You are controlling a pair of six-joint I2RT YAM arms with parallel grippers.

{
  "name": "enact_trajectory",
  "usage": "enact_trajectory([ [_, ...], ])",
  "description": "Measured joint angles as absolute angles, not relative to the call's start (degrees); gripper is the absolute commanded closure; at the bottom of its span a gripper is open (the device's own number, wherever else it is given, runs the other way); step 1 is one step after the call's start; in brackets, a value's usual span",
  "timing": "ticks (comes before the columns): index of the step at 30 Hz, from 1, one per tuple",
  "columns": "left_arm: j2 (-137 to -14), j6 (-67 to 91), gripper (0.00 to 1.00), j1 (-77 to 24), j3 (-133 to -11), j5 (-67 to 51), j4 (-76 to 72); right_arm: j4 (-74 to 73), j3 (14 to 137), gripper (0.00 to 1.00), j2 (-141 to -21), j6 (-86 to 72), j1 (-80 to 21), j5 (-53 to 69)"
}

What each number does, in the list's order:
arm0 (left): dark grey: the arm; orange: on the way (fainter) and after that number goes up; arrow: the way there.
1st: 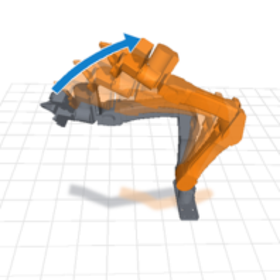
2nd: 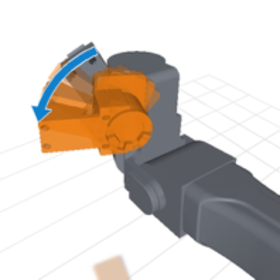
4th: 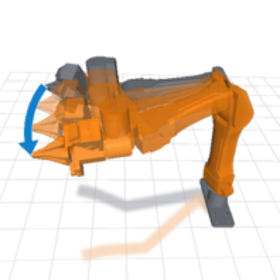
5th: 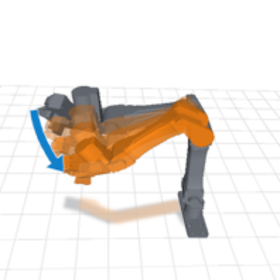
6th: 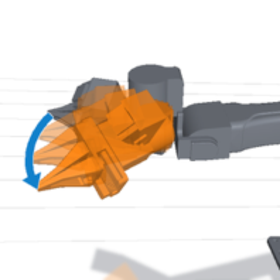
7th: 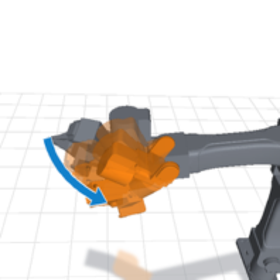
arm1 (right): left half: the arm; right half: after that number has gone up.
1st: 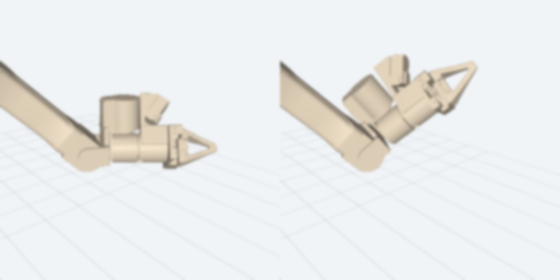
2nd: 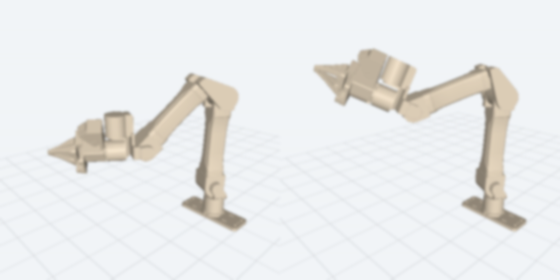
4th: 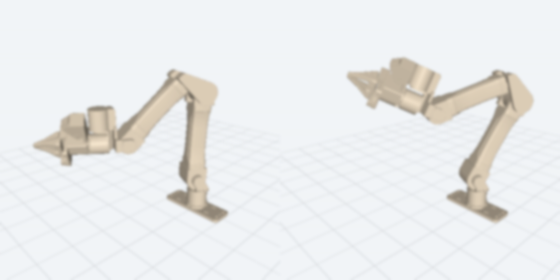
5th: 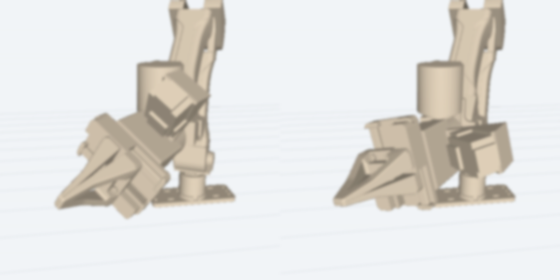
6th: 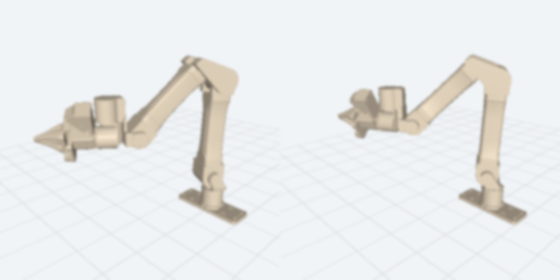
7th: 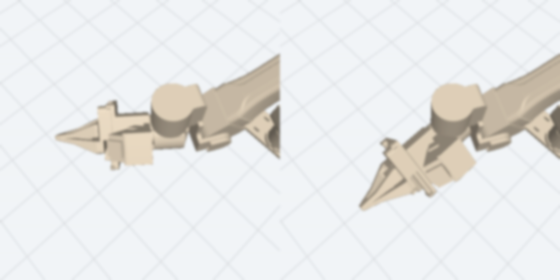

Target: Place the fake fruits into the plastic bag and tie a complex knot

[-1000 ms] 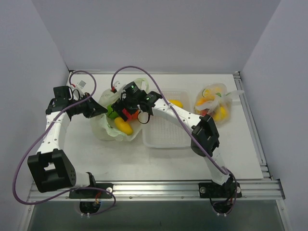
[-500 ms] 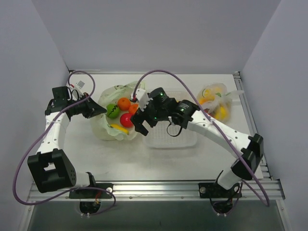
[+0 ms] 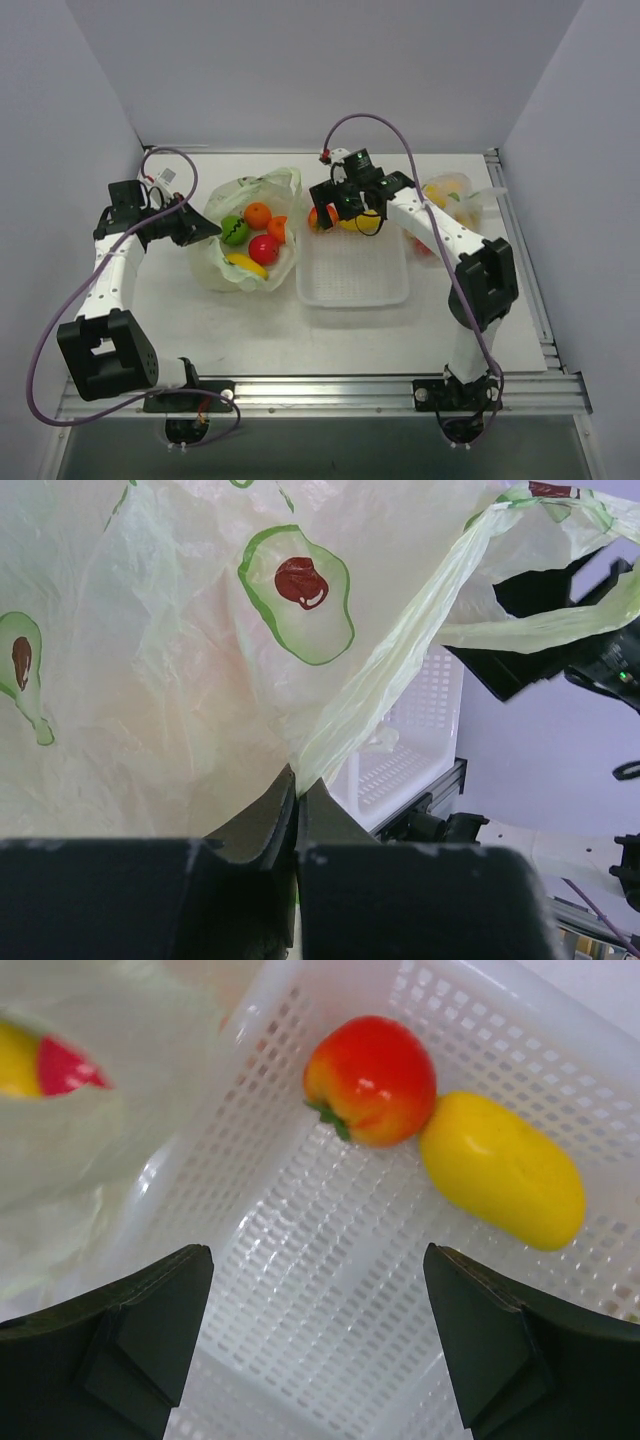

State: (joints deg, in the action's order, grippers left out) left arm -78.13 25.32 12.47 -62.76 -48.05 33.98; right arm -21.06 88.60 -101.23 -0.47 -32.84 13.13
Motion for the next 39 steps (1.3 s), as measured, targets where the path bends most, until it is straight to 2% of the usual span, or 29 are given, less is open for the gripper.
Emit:
enact_trajectory([
  [7, -78.13, 25.30, 0.95, 12.93, -62.70, -48.10, 33.95, -19.73, 97.93, 0.07, -115.26, -6.39, -31.27, 8.80],
  [16, -78.13, 25.30, 0.95, 13.74, -62.28, -48.27, 33.78, -16.88, 102.78, 0.10, -119.83, -9.41, -30.37, 8.43],
  [28, -78.13, 25.30, 0.95, 14.02, -62.17, -48.27, 33.74, -15.27, 102.00, 0.12, -124.79, -11.09, -30.35, 12.23],
  [31, -78.22, 25.30, 0.95, 14.06, -62.17, -48.27, 33.67, -14.59, 100.36, 0.16, -124.79, -11.09, -30.35, 13.04],
  [35, -78.46, 25.30, 0.95, 14.06, -62.17, -48.27, 33.65, -13.56, 97.95, 0.36, -124.07, -10.70, -30.35, 14.02],
  [39, -78.46, 25.30, 0.95, 14.06, -62.17, -48.27, 33.63, -14.00, 93.27, 0.42, -119.87, -10.39, -30.35, 14.81],
])
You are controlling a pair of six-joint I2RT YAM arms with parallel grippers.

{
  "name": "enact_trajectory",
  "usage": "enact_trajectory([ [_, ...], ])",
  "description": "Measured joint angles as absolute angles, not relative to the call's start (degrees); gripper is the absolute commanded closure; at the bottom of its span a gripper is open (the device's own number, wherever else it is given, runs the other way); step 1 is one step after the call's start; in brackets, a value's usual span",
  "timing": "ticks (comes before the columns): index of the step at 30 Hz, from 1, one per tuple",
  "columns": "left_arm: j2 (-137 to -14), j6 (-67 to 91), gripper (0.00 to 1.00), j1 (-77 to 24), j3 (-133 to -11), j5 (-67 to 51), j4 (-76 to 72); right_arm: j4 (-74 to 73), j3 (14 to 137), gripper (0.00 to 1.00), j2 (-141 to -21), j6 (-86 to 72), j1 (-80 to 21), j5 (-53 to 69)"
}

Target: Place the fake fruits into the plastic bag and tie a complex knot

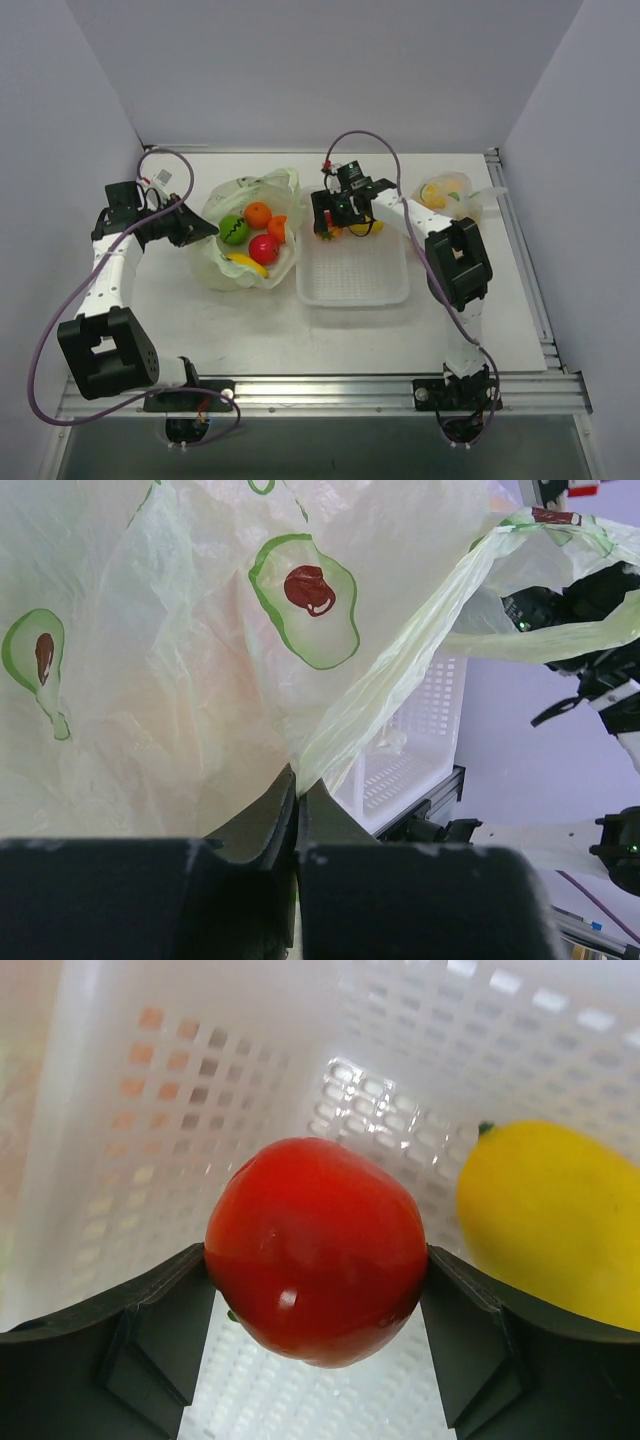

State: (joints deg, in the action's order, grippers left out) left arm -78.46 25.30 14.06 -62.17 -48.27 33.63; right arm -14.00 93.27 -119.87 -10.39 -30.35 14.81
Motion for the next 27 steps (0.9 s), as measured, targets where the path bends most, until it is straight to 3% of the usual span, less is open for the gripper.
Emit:
enact_trajectory([
  [4, -78.46, 25.30, 0.95, 14.06, -62.17, -48.31, 33.63, -14.94, 87.70, 0.49, -112.44, -10.48, -30.02, 16.60],
  [11, -78.46, 25.28, 0.95, 14.09, -62.17, -48.53, 33.76, -15.66, 74.76, 0.51, -89.10, -9.98, -30.13, 25.61],
  [15, -78.43, 25.28, 0.95, 14.11, -62.17, -48.58, 33.80, -15.11, 73.49, 0.55, -82.04, -8.45, -31.16, 33.30],
  [18, -78.43, 25.28, 0.95, 14.11, -62.17, -48.66, 33.80, -15.66, 75.31, 0.55, -82.72, -6.00, -33.91, 36.01],
  [24, -78.43, 25.28, 0.95, 14.11, -62.17, -48.66, 33.80, -19.38, 89.38, 0.55, -93.41, 2.63, -48.38, 30.39],
  [27, -78.32, 25.30, 0.95, 14.26, -62.11, -48.69, 33.82, -20.36, 96.84, 0.61, -100.01, 5.89, -53.65, 24.34],
])
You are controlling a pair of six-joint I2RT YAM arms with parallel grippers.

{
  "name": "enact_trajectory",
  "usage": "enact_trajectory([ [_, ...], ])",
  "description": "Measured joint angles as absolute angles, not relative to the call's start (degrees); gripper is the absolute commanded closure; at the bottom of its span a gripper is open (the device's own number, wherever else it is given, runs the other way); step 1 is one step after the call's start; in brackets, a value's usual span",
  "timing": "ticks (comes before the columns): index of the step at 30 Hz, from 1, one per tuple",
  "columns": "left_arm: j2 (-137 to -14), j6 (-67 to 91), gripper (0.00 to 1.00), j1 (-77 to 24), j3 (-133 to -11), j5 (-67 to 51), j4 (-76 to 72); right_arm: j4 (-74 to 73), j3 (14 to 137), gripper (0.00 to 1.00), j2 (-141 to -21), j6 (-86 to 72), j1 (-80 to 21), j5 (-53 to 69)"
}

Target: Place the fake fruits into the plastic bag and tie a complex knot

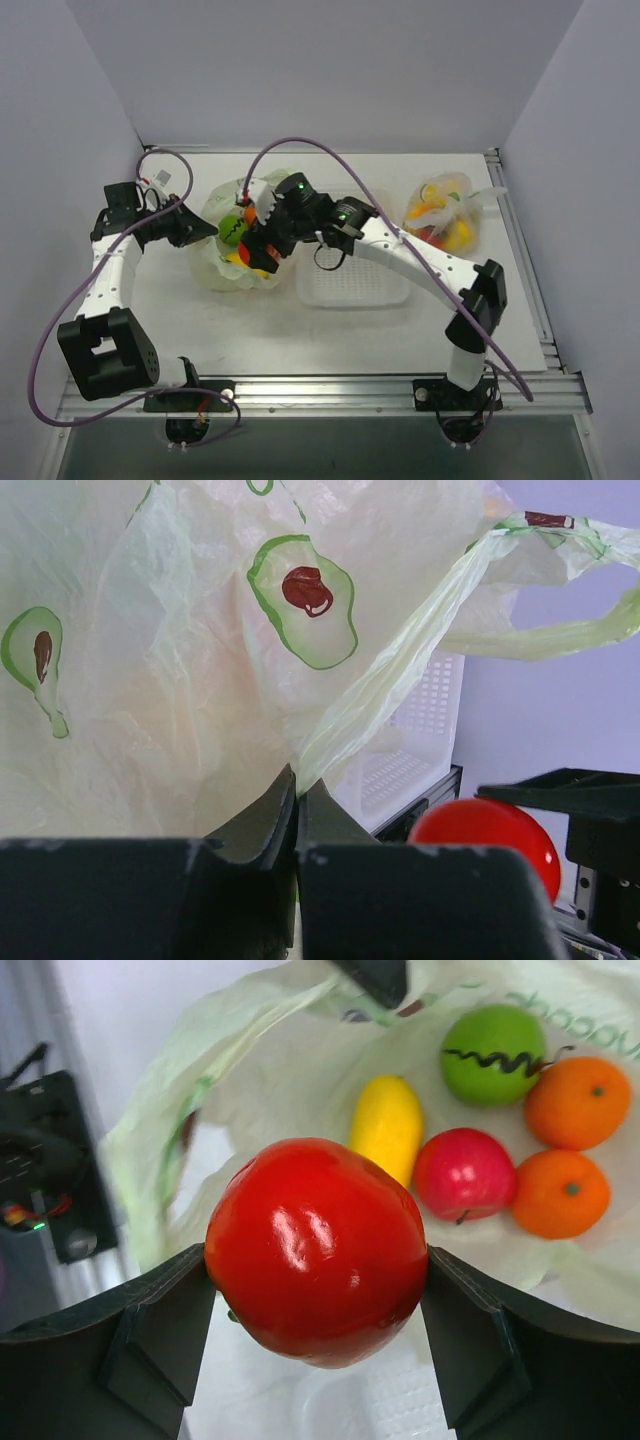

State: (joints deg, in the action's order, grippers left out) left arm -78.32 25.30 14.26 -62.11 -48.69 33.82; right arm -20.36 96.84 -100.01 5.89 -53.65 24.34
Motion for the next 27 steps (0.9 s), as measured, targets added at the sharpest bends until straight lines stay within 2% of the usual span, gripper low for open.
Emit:
enact_trajectory([
  [1, -78.30, 25.30, 0.95, 14.39, -62.08, -48.73, 33.82, -20.18, 99.39, 0.65, -102.61, 6.52, -54.57, 22.15],
  [4, -78.15, 25.30, 0.95, 14.74, -61.95, -48.75, 33.80, -19.86, 106.45, 0.65, -110.67, 7.25, -54.98, 14.44],
  [9, -78.11, 25.30, 0.95, 15.14, -61.78, -48.97, 33.82, -19.77, 110.37, 0.63, -118.54, 6.50, -51.18, 7.25],
  [10, -78.11, 25.32, 0.95, 15.14, -61.78, -49.04, 33.82, -19.68, 110.87, 0.45, -119.68, 6.46, -50.48, 6.39],
  [13, -78.11, 25.34, 0.95, 15.16, -61.73, -49.39, 33.74, -16.75, 111.15, 0.00, -121.64, 5.23, -48.27, 3.27],
  [18, -78.11, 25.63, 0.95, 15.16, -61.73, -50.02, 33.58, -11.40, 111.07, 0.00, -122.26, 2.98, -46.94, 0.73],
  [22, -78.13, 25.89, 0.94, 15.16, -61.73, -50.28, 33.58, -12.19, 107.55, 0.00, -118.87, 3.53, -47.40, 9.47],
  [27, -78.13, 26.37, 0.94, 15.18, -61.73, -50.54, 33.45, -18.48, 96.84, 0.00, -105.78, 8.84, -49.17, 20.73],
])
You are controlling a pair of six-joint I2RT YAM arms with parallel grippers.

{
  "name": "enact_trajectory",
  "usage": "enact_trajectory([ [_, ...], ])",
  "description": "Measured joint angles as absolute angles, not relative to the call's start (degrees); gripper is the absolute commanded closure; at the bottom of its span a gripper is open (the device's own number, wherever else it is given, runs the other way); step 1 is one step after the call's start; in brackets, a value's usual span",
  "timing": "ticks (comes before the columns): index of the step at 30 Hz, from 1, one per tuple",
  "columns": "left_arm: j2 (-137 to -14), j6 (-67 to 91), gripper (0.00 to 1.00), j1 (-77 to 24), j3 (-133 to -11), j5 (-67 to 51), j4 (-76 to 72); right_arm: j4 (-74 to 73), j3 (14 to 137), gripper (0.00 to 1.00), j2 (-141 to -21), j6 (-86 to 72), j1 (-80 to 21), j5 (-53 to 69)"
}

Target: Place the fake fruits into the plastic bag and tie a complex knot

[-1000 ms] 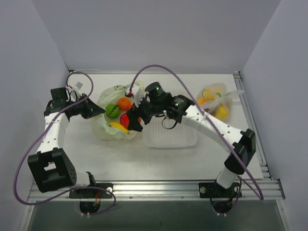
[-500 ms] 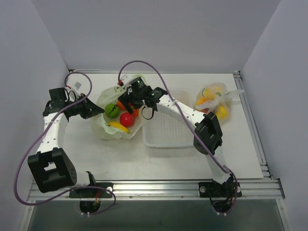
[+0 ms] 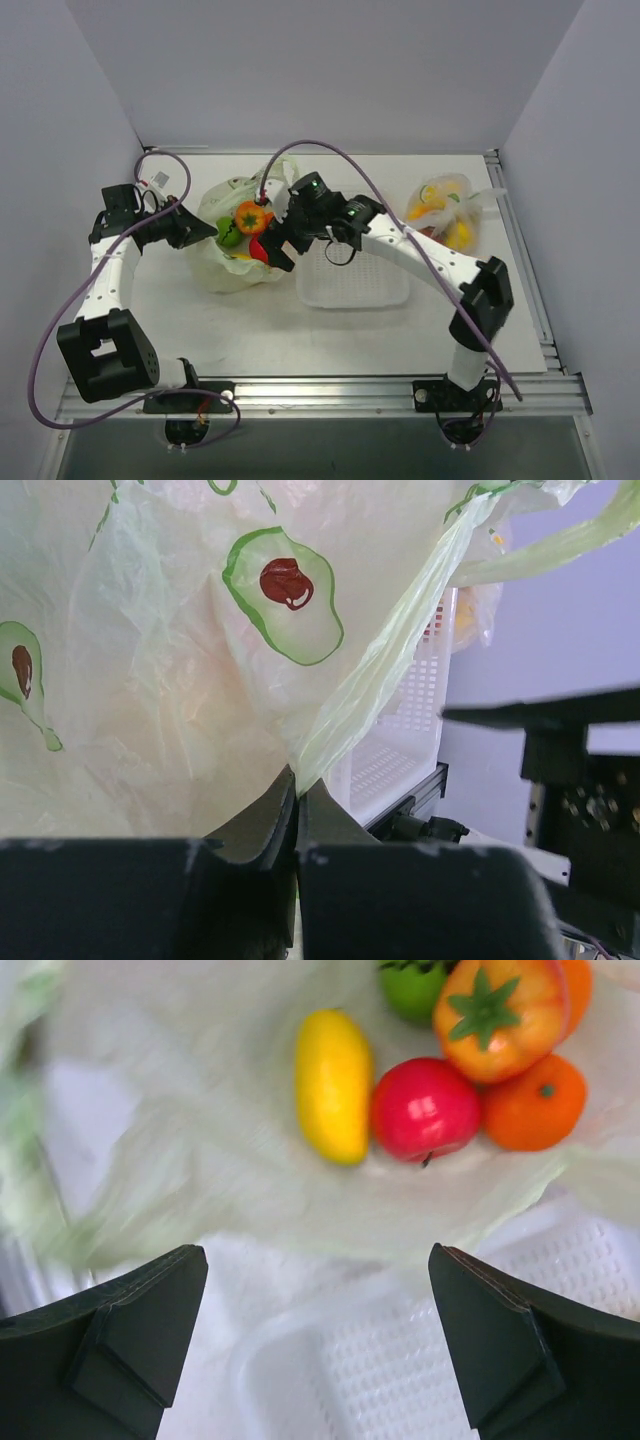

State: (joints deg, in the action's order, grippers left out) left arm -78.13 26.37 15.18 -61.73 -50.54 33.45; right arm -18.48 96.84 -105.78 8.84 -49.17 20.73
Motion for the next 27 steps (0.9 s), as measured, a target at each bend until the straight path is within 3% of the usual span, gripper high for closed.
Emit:
enact_trajectory([
  [8, -78.00, 26.52, 0.95, 15.18, -61.73, -50.98, 33.21, -29.91, 78.04, 0.00, -80.90, 19.86, -49.04, 23.49],
  [17, -77.78, 26.55, 0.94, 15.18, -61.71, -51.09, 33.17, -37.43, 64.14, 0.04, -81.49, 28.88, -48.34, 14.55],
  [20, -77.69, 26.57, 0.94, 15.16, -61.71, -51.18, 33.17, -37.10, 64.14, 0.15, -83.53, 30.87, -47.86, 13.21],
  [21, -77.67, 26.57, 0.94, 15.16, -61.71, -51.24, 33.17, -36.86, 64.14, 0.30, -84.36, 31.44, -47.55, 12.93],
  [24, -77.62, 26.55, 0.94, 15.18, -61.71, -51.24, 33.17, -36.42, 64.55, 0.60, -88.20, 31.86, -45.98, 12.91],
  [27, -77.60, 26.55, 0.94, 15.18, -61.69, -51.27, 33.17, -36.25, 67.44, 0.68, -93.65, 31.33, -43.59, 13.26],
])
